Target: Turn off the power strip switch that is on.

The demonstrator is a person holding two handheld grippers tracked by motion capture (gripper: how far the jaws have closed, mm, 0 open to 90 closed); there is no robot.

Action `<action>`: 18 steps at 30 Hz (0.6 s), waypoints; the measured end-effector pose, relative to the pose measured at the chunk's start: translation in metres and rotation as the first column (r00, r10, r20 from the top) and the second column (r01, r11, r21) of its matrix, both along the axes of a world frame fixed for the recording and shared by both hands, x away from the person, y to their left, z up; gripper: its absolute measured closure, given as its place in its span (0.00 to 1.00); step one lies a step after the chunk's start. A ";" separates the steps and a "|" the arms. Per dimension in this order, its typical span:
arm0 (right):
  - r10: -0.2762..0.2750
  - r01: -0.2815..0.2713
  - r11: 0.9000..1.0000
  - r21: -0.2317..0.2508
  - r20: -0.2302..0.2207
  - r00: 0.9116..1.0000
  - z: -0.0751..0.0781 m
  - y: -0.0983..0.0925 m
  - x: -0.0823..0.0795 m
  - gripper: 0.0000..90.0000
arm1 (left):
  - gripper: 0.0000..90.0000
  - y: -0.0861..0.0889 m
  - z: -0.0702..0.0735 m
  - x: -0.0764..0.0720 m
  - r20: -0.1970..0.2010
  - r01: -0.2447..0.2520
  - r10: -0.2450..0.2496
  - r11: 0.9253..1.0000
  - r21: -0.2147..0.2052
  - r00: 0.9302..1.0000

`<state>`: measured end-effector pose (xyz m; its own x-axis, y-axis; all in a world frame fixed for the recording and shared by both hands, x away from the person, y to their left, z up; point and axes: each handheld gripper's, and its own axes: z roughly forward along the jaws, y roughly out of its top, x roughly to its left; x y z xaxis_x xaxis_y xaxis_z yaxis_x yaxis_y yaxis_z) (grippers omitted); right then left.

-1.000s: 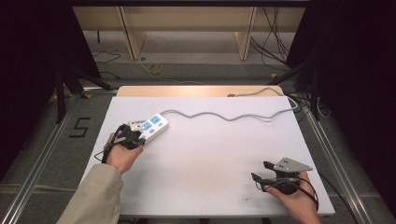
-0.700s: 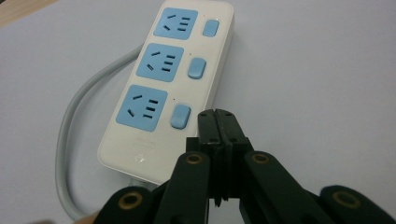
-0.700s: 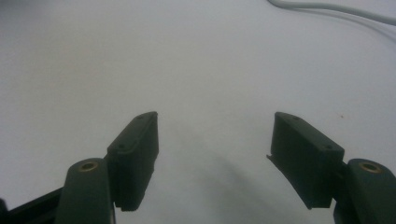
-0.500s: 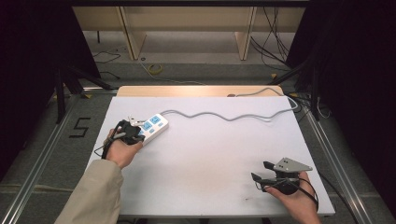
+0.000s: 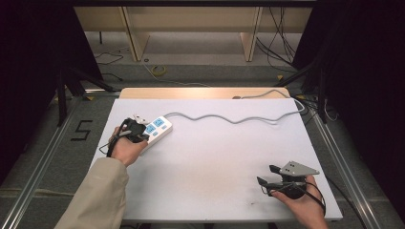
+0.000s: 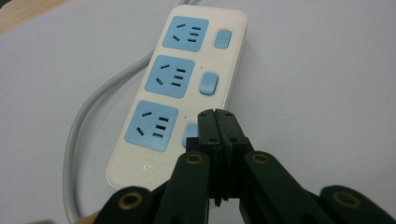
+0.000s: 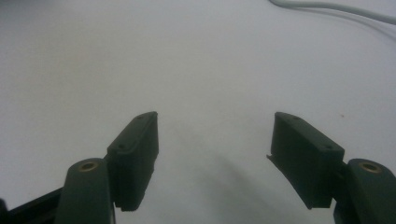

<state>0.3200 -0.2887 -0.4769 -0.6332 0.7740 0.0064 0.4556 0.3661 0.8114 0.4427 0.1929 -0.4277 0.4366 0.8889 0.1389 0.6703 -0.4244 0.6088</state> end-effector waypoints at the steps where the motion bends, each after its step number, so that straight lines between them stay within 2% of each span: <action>1: 0.000 0.000 1.000 0.001 0.001 1.000 0.000 0.000 0.000 0.37 | 1.00 0.000 0.000 0.001 0.000 -0.001 0.001 1.000 0.000 1.000; 18: 0.001 -0.001 1.000 -0.001 -0.001 1.000 0.000 0.000 0.000 0.37 | 1.00 -0.007 0.004 0.016 -0.014 0.011 -0.011 1.000 0.029 1.000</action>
